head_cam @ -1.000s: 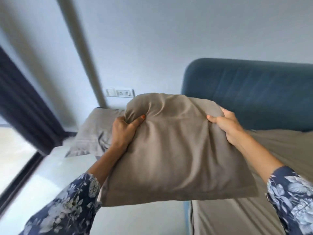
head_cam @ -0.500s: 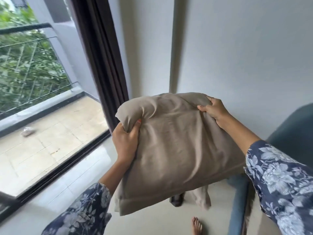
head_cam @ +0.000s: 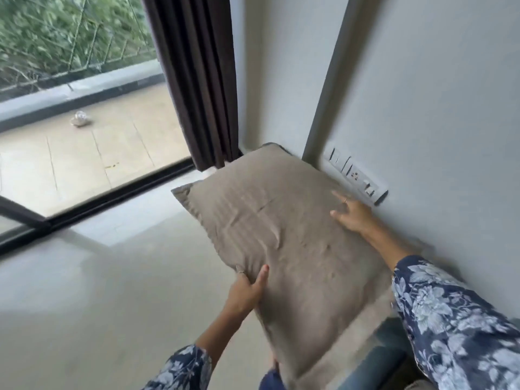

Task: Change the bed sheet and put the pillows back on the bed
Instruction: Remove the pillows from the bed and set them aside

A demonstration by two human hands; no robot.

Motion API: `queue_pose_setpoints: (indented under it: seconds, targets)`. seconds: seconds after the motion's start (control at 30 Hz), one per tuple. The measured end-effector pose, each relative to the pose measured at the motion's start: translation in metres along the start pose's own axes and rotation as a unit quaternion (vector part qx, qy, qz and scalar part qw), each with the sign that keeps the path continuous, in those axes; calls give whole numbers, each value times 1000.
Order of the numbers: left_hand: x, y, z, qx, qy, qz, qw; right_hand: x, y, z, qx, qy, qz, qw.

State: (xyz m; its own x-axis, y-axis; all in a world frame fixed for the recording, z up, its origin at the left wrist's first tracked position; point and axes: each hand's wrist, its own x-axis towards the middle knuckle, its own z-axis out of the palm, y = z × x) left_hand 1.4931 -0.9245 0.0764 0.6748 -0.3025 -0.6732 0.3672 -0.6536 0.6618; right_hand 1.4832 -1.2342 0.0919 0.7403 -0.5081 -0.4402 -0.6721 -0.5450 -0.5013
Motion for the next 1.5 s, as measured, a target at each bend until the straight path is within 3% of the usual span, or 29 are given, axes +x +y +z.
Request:
queue_pose_setpoints:
  seconds: [0.03, 0.1, 0.2, 0.37, 0.53, 0.7, 0.97, 1.17, 1.27, 1.33, 1.4, 1.5]
  targets:
    - [4, -2, 10, -8, -65, -19, 998, 1, 12, 21, -27, -45, 7, 999]
    - [13, 3, 31, 57, -119, -23, 991, -1, 30, 58, -75, -94, 16, 993]
    - [23, 16, 51, 249, -155, -49, 955, -9, 36, 83, -96, -60, 32, 993]
    - [28, 36, 66, 439, -159, -52, 883, -18, 39, 77, -103, -50, 9, 993]
    - [21, 73, 74, 603, -107, 36, 790, -40, 56, 71, -63, 25, -16, 998]
    - [14, 95, 103, 673, -81, 212, 704, -97, 93, 79, 17, 135, 83, 987]
    - [-19, 78, 151, 744, -229, 447, 440, -255, 142, 103, 112, 236, 363, 895]
    - [-66, 50, 195, 756, -317, 492, 294, -359, 151, 141, 185, 242, 492, 816]
    - [-89, 35, 212, 762, -355, 476, 260, -392, 155, 155, 216, 244, 516, 793]
    - [-102, 28, 225, 761, -370, 467, 255, -406, 161, 160, 230, 239, 528, 782]
    - [-111, 25, 239, 756, -384, 450, 279, -412, 168, 162, 236, 236, 533, 778]
    - [-111, 16, 268, 737, -399, 417, 352, -410, 187, 165, 232, 223, 534, 782]
